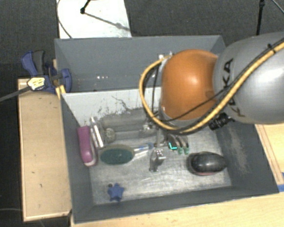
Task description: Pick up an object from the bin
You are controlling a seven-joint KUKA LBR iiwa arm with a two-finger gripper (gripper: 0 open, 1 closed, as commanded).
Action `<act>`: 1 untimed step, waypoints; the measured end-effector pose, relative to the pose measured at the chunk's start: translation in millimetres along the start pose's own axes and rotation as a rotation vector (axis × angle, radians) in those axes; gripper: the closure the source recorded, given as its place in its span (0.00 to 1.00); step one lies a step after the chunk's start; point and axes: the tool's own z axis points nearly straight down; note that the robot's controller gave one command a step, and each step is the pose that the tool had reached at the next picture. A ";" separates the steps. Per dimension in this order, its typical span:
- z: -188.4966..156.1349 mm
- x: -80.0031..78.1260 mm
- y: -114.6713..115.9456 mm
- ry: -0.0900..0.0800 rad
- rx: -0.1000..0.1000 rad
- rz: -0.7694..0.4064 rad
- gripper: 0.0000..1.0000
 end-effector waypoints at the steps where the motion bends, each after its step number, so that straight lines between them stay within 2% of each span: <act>1: 135.2 -63.0 60.2 -0.008 0.002 -0.074 0.00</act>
Offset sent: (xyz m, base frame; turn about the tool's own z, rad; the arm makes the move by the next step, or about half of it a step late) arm 0.0603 0.0611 -0.1358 -0.0684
